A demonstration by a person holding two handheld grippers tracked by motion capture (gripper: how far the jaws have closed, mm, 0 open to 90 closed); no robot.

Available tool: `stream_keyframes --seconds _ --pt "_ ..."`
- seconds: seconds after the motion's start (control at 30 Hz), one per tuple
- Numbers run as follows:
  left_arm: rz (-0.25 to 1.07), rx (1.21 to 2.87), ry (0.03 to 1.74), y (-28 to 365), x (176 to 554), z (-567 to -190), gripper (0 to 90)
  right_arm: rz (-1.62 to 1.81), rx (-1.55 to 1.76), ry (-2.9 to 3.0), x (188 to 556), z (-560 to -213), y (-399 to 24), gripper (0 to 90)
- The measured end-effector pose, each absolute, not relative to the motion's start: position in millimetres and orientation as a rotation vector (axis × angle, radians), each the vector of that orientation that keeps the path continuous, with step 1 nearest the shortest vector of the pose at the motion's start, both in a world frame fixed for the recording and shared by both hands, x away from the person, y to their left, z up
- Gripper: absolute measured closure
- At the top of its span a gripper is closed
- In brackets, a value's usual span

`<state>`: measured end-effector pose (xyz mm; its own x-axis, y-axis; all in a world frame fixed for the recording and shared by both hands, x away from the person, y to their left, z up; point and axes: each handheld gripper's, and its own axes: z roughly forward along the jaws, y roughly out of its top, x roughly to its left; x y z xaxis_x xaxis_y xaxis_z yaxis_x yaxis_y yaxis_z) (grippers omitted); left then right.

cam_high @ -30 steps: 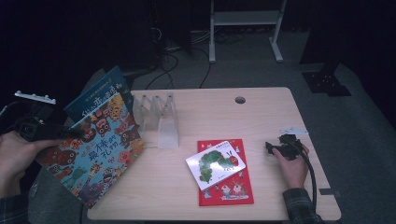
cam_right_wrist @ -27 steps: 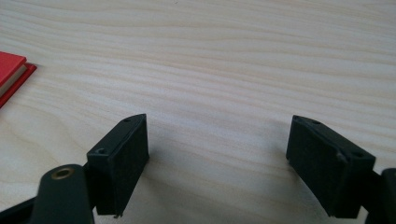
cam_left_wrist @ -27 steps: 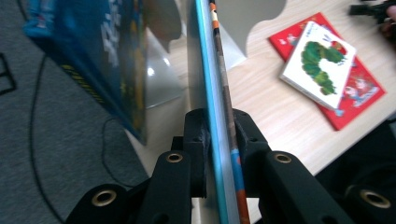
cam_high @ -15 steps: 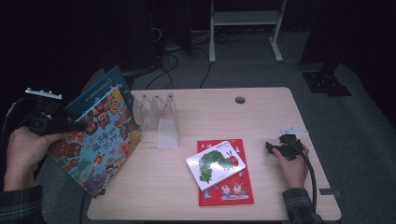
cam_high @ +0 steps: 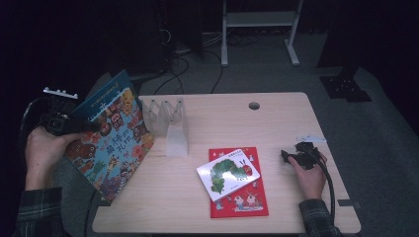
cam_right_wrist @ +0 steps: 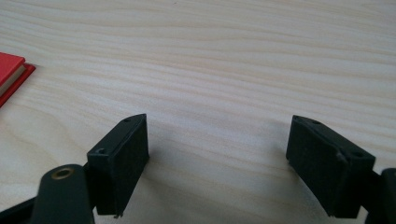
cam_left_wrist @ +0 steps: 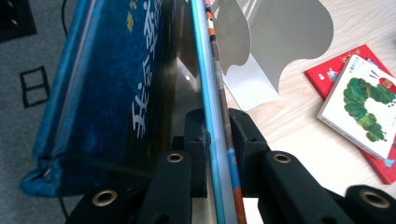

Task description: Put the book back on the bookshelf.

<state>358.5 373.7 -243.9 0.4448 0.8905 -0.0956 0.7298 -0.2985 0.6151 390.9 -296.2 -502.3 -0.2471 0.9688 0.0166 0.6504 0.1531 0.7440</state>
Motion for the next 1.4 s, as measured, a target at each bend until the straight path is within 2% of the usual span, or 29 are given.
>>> stream_keyframes --seconds 0.47,1.2,1.4 --pt "0.395 2.123 1.371 379 352 -238 78.4 0.891 1.54 1.961 391 -502 -296 19.9" --pt "0.502 2.047 1.389 354 390 -253 78.0 0.89 1.541 1.96 392 -502 -297 19.9" --pt "0.485 2.048 1.383 359 396 -255 77.8 0.889 1.54 1.959 392 -502 -296 20.0"
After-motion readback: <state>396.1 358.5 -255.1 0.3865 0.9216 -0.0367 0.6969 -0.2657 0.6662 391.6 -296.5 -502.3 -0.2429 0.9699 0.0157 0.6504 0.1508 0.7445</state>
